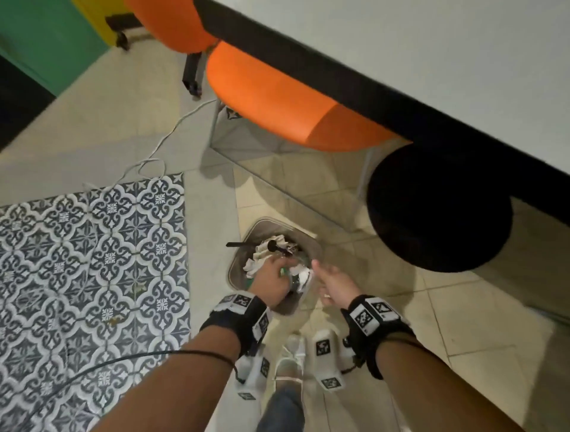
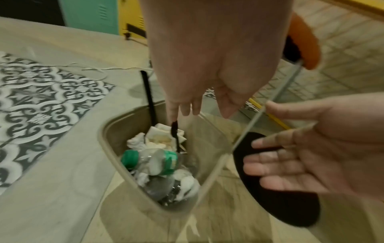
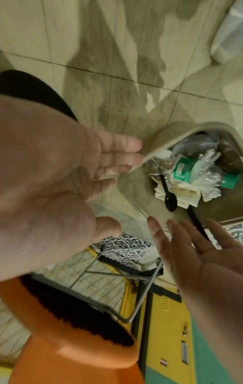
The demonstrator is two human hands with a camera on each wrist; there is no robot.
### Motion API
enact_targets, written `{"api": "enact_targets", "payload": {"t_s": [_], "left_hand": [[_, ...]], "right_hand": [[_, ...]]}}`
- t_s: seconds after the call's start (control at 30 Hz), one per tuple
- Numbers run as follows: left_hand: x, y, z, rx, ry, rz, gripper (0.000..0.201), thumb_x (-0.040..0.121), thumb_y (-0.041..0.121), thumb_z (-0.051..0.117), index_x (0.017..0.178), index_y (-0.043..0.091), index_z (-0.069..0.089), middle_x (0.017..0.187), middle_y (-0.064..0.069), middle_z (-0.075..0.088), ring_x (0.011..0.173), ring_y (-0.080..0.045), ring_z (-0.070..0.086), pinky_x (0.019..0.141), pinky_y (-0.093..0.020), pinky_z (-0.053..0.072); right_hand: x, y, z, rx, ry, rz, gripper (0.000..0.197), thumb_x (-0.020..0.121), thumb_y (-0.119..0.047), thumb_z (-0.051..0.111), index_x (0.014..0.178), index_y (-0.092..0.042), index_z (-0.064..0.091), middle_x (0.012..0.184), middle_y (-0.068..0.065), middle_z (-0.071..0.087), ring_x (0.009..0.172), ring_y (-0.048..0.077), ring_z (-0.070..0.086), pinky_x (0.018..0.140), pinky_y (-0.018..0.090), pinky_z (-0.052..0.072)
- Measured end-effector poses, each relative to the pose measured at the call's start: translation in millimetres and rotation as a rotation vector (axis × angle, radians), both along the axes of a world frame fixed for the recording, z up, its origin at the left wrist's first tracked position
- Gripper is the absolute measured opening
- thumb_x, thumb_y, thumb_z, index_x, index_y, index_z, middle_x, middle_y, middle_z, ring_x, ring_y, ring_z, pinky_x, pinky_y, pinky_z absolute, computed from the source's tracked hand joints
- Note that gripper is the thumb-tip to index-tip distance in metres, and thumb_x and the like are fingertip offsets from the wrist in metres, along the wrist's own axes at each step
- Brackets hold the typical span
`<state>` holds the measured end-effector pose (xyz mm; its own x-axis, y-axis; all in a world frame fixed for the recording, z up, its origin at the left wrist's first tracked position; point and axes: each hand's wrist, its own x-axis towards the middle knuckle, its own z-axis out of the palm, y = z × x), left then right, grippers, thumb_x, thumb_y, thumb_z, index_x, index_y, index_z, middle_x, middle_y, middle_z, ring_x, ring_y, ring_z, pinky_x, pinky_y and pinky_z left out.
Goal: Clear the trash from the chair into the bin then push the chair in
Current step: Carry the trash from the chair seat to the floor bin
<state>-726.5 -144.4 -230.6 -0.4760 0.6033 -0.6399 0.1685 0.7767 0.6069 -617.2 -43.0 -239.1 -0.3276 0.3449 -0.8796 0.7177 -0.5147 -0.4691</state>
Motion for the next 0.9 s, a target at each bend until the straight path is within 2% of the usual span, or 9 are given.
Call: {"api": "enact_targets", "payload": {"t_s": [0.07, 0.13, 0.23, 0.3, 0.47, 0.57, 0.63, 0.77, 0.9], "left_hand": [[33, 13, 13, 0.022, 0.064, -0.02, 0.031, 0.088, 0.003, 0.051, 0.116, 0.01, 0.063, 0.129, -0.014, 0.05, 0.122, -0.027, 0.048, 0.103, -0.029, 0.034], [74, 29, 31, 0.063, 0.101, -0.065, 0.031, 0.089, 0.004, 0.049, 0.115, 0.009, 0.063, 0.125, -0.014, 0.054, 0.116, -0.027, 0.052, 0.1, -0.031, 0.038], [158, 58, 56, 0.151, 0.035, -0.112, 0.031, 0.089, 0.0, 0.046, 0.109, 0.011, 0.066, 0.118, -0.01, 0.061, 0.111, -0.023, 0.057, 0.096, -0.027, 0.042], [225, 79, 73, 0.201, -0.018, -0.171, 0.032, 0.086, -0.003, 0.046, 0.102, 0.015, 0.067, 0.108, -0.006, 0.067, 0.105, -0.021, 0.062, 0.089, -0.023, 0.044], [414, 124, 117, 0.328, -0.12, -0.404, 0.03, 0.086, -0.006, 0.045, 0.098, 0.008, 0.068, 0.095, -0.004, 0.068, 0.089, -0.015, 0.062, 0.081, -0.02, 0.046], [522, 136, 140, 0.338, -0.246, -0.46, 0.026, 0.089, -0.007, 0.044, 0.1, 0.002, 0.066, 0.087, 0.0, 0.063, 0.081, -0.01, 0.058, 0.074, -0.013, 0.044], [587, 139, 152, 0.305, -0.262, -0.534, 0.021, 0.094, 0.004, 0.047, 0.105, 0.007, 0.064, 0.089, 0.005, 0.061, 0.08, -0.007, 0.056, 0.065, -0.002, 0.04], [682, 138, 156, 0.252, -0.195, -0.656, 0.021, 0.092, 0.026, 0.056, 0.113, 0.021, 0.06, 0.102, 0.008, 0.059, 0.094, -0.01, 0.059, 0.069, -0.01, 0.043], [743, 139, 155, 0.185, -0.08, -0.792, 0.049, 0.081, 0.04, 0.068, 0.122, 0.019, 0.055, 0.126, -0.004, 0.049, 0.115, -0.021, 0.051, 0.093, -0.031, 0.043]], "right_hand": [[35, 9, 15, 0.008, 0.02, -0.073, 0.05, 0.092, -0.043, 0.055, 0.126, -0.007, 0.055, 0.122, 0.017, 0.061, 0.114, 0.033, 0.058, 0.087, 0.036, 0.047], [79, 19, 36, 0.029, 0.043, -0.195, 0.043, 0.092, -0.032, 0.059, 0.125, -0.006, 0.056, 0.122, 0.02, 0.061, 0.114, 0.039, 0.059, 0.079, 0.036, 0.049], [168, 38, 67, 0.051, 0.089, -0.444, 0.014, 0.089, -0.011, 0.062, 0.1, -0.018, 0.065, 0.095, 0.013, 0.066, 0.077, 0.028, 0.064, 0.061, 0.032, 0.046], [238, 49, 91, 0.089, 0.101, -0.552, 0.018, 0.09, -0.005, 0.058, 0.088, -0.022, 0.062, 0.084, 0.006, 0.064, 0.066, 0.019, 0.058, 0.057, 0.028, 0.041], [437, 52, 148, 0.296, 0.049, -0.722, 0.014, 0.095, -0.007, 0.052, 0.104, -0.011, 0.061, 0.083, 0.003, 0.061, 0.065, 0.013, 0.055, 0.052, 0.016, 0.045], [558, 42, 171, 0.501, -0.057, -0.708, 0.017, 0.093, -0.007, 0.055, 0.107, -0.006, 0.065, 0.086, 0.001, 0.066, 0.068, 0.005, 0.059, 0.062, 0.014, 0.043], [631, 32, 186, 0.649, -0.203, -0.651, 0.018, 0.09, -0.006, 0.059, 0.107, -0.006, 0.068, 0.095, 0.006, 0.068, 0.08, 0.006, 0.061, 0.068, 0.008, 0.04], [752, 5, 192, 0.729, -0.618, -0.61, 0.034, 0.084, -0.036, 0.065, 0.112, -0.018, 0.065, 0.115, 0.011, 0.061, 0.104, 0.029, 0.059, 0.089, 0.035, 0.047], [810, -34, 173, 0.411, -0.88, -0.492, 0.087, 0.069, -0.074, 0.051, 0.138, -0.021, 0.039, 0.131, 0.014, 0.044, 0.117, 0.038, 0.044, 0.096, 0.044, 0.04]]}}
